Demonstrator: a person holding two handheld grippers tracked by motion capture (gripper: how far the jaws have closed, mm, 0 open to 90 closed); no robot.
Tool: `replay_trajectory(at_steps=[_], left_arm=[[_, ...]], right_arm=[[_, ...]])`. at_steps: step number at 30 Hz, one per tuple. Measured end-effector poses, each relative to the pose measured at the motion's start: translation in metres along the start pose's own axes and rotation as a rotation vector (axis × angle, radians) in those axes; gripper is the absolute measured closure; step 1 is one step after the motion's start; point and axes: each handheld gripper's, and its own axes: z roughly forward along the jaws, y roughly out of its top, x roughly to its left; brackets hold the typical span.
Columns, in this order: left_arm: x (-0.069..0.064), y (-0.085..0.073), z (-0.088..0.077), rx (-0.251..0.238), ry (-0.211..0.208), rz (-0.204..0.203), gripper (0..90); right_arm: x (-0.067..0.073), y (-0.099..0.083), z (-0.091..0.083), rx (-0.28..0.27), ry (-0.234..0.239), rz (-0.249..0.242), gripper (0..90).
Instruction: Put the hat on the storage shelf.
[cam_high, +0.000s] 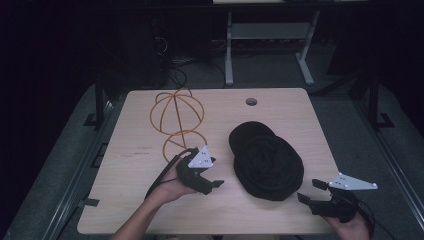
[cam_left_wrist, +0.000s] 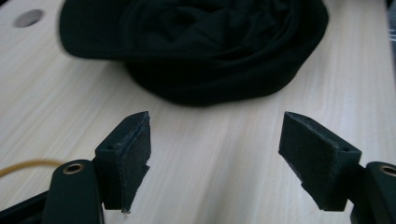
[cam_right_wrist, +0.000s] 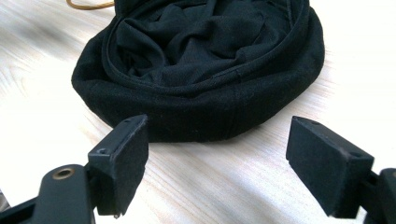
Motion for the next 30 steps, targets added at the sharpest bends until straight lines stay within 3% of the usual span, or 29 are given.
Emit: replay_trajectory(at_steps=[13,30], left_arm=[[-0.005,0.028,0.034,0.024,-0.116,0.072,26.3],[-0.02,0.055,0.08,0.085,-0.241,0.209,34.2]], right_arm=[[-0.002,0.001,-0.001,-0.008,0.001,0.002,21.2],[-0.004,0.0,-0.004,-0.016,0.011,0.001,21.8]])
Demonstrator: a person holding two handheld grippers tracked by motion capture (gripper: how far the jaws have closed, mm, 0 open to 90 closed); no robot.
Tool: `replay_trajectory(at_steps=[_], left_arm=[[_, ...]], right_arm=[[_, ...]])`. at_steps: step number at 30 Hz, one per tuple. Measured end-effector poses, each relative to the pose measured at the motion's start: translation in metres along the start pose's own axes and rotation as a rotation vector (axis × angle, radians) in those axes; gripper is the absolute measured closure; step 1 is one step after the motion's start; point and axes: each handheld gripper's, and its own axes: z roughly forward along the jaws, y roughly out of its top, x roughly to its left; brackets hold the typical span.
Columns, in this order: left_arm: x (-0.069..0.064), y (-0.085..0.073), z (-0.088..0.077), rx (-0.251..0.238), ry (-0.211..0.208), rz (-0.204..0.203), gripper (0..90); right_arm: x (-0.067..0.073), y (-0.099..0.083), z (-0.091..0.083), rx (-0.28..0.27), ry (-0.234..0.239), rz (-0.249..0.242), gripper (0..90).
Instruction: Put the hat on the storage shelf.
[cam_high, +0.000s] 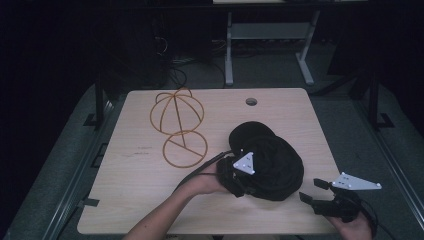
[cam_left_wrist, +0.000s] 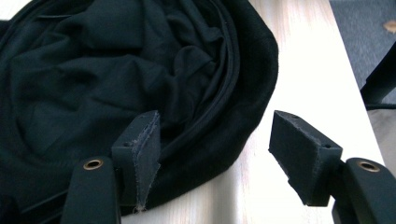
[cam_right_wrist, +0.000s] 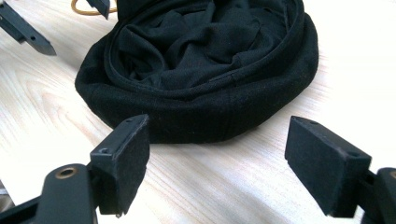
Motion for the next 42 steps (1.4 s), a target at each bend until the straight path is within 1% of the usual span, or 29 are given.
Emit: replay_trajectory(at_steps=[3,5,7,8,9,13,17,18,19,22,25,26,29,32,35,38,39,42], left_arm=[[0.0,0.002,0.006,0.009,-0.018,0.028,37.0],[0.0,0.002,0.01,0.019,-0.037,0.032,41.0],[0.002,0.001,0.014,0.029,-0.049,0.03,41.3],[0.002,0.001,0.016,0.034,-0.047,0.031,41.6],[0.003,0.001,0.018,0.04,-0.047,0.042,41.9],[0.006,0.001,0.024,0.057,-0.063,0.039,42.6],[0.007,0.003,0.031,0.095,-0.066,0.058,42.1],[0.007,0.003,0.033,0.095,-0.067,0.057,41.6],[0.006,0.004,0.034,0.104,-0.068,0.066,41.7],[0.005,0.003,0.038,0.107,-0.075,0.078,45.1],[0.006,0.002,0.042,0.113,-0.081,0.074,47.3],[0.007,0.002,0.042,0.121,-0.081,0.083,48.3],[0.008,0.001,0.047,0.128,-0.089,0.082,50.8],[0.009,0.0,0.049,0.122,-0.092,0.076,55.4],[0.012,-0.001,0.049,0.12,-0.107,0.074,58.3],[0.013,-0.002,0.05,0.111,-0.125,0.055,63.5],[0.013,-0.002,0.05,0.11,-0.129,0.055,65.3],[0.008,-0.001,0.049,0.108,-0.113,0.089,71.3]], right_arm=[[0.0,0.0,0.0,0.003,0.005,-0.005,21.8],[0.0,0.0,0.0,-0.001,0.013,-0.004,21.8],[0.001,0.0,0.0,-0.005,0.022,-0.001,21.8],[0.001,0.001,0.0,-0.004,0.025,-0.001,21.8],[0.001,0.001,0.001,-0.003,0.028,-0.004,21.8],[0.003,0.0,0.002,0.005,0.033,-0.009,21.8],[0.002,0.001,0.003,0.006,0.035,-0.01,21.8],[0.003,0.001,0.003,0.008,0.037,-0.01,21.8],[0.003,0.001,0.003,0.009,0.038,-0.011,21.8],[0.004,0.002,0.003,0.007,0.037,-0.018,21.8],[0.004,0.001,0.003,0.01,0.038,-0.012,21.9],[0.004,0.001,0.003,0.011,0.039,-0.013,22.0],[0.004,0.001,0.003,0.01,0.041,-0.015,21.9],[0.004,0.001,0.003,0.009,0.04,-0.014,22.0],[0.004,0.001,0.003,0.01,0.036,-0.013,21.9],[0.004,0.001,0.003,0.006,0.034,-0.016,21.9],[0.004,0.001,0.003,0.006,0.035,-0.015,22.0],[0.004,0.001,0.003,0.007,0.036,-0.016,22.1]])
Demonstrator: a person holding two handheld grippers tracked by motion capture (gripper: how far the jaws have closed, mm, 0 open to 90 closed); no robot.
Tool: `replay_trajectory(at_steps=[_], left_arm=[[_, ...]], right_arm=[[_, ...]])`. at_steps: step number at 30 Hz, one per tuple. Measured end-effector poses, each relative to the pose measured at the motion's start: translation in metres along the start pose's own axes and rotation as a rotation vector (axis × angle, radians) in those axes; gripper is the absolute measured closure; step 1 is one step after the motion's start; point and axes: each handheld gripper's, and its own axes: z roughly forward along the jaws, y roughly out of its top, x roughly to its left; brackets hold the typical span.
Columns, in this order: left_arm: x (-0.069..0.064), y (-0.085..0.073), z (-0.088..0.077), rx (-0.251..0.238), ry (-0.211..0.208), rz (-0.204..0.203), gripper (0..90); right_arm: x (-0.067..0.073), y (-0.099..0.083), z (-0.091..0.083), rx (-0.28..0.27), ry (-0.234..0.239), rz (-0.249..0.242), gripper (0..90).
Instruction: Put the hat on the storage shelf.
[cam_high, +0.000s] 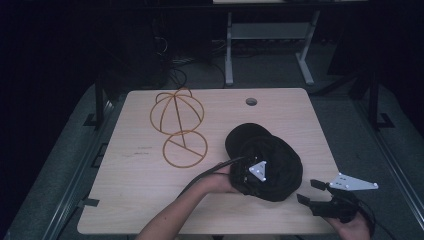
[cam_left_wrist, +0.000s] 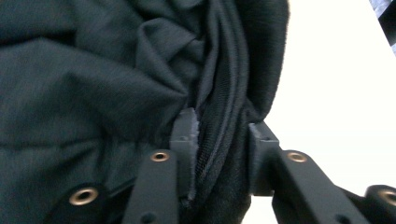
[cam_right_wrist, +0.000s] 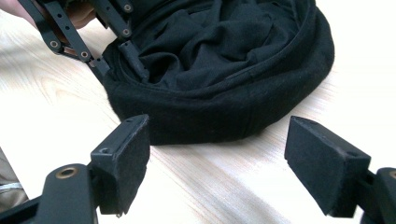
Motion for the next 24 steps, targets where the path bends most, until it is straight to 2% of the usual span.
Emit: replay_trajectory(at_steps=[4,6,12,21,24], left_arm=[[-0.003,0.002,0.0,0.001,0.013,0.011,77.4],[-0.004,0.004,-0.001,-0.003,0.034,0.02,79.0],[-0.003,0.006,-0.006,-0.031,0.039,0.007,80.1],[-0.004,0.01,-0.033,-0.188,0.018,-0.083,80.4],[-0.004,0.011,-0.046,-0.234,0.015,-0.096,80.3]], right_arm=[[0.0,0.0,-0.002,-0.008,-0.004,0.006,22.1],[0.0,0.0,-0.002,-0.013,-0.003,0.011,22.1],[0.0,-0.001,-0.003,-0.02,-0.002,0.02,22.6],[0.0,0.0,-0.002,-0.039,0.002,0.026,23.1],[-0.001,0.002,-0.005,-0.075,0.016,0.029,24.5]])
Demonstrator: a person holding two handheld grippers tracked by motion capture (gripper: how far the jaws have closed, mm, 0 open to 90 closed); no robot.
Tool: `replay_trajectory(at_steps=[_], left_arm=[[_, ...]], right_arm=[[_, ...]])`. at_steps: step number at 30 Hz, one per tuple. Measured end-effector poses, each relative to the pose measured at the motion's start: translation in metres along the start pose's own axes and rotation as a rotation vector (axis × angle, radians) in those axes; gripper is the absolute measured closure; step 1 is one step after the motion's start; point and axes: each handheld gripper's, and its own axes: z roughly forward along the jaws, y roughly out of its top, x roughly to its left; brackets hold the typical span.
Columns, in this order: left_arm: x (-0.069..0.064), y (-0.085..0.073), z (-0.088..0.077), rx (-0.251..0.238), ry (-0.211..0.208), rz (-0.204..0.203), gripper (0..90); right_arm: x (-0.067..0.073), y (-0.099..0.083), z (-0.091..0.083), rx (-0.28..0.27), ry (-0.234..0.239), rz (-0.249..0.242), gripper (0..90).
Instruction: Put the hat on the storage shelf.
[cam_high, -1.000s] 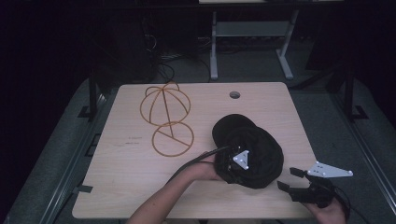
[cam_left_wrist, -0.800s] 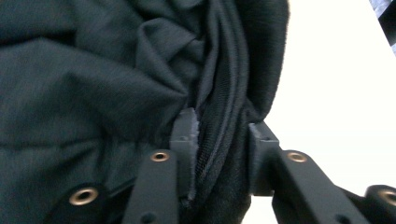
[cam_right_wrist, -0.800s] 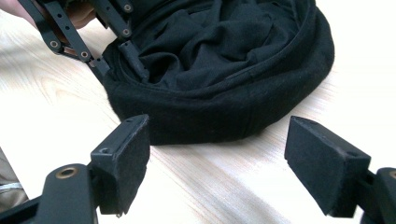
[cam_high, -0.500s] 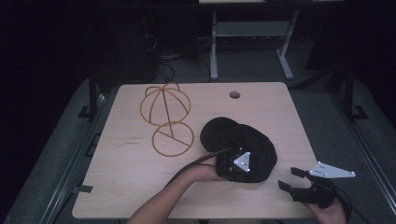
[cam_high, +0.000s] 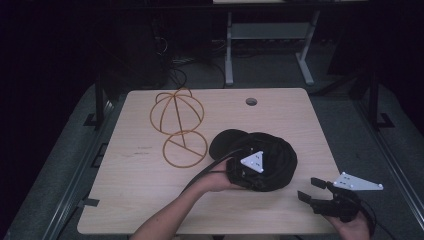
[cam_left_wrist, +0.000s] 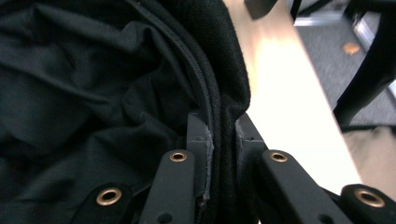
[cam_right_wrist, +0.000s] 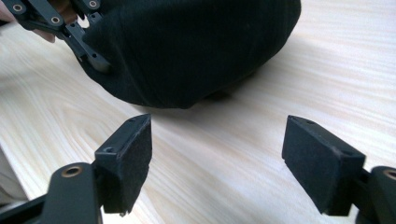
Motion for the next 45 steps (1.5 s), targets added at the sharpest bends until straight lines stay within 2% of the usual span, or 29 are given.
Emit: replay_trajectory(at_steps=[4,7,11,15,20,27,37,41,45], left_arm=[[-0.001,0.003,-0.016,-0.055,-0.009,-0.023,80.2],[-0.001,0.005,-0.028,-0.097,-0.012,-0.039,80.0],[-0.002,0.007,-0.042,-0.145,-0.022,-0.061,79.7],[-0.003,0.009,-0.056,-0.198,-0.034,-0.079,79.5],[-0.001,0.013,-0.07,-0.258,-0.035,-0.1,79.4],[0.002,0.02,-0.085,-0.323,-0.046,-0.111,79.4],[0.005,0.027,-0.092,-0.353,-0.065,-0.106,79.1],[0.005,0.027,-0.093,-0.36,-0.072,-0.103,79.2],[0.004,0.029,-0.093,-0.377,-0.098,-0.101,79.2]], right_arm=[[0.0,0.003,-0.003,-0.041,0.003,-0.007,23.9],[0.002,0.006,-0.002,-0.035,0.016,0.006,21.3],[0.005,0.01,0.002,-0.023,0.059,0.026,17.6],[0.012,0.018,0.004,-0.028,0.084,-0.001,16.6],[0.021,0.031,0.005,-0.068,0.07,-0.024,14.2],[0.029,0.048,0.012,-0.088,0.085,-0.052,14.2],[0.035,0.071,0.019,-0.128,0.089,-0.083,14.2],[0.04,0.08,0.025,-0.135,0.085,-0.111,14.8],[0.044,0.087,0.03,-0.148,0.071,-0.146,20.7]])
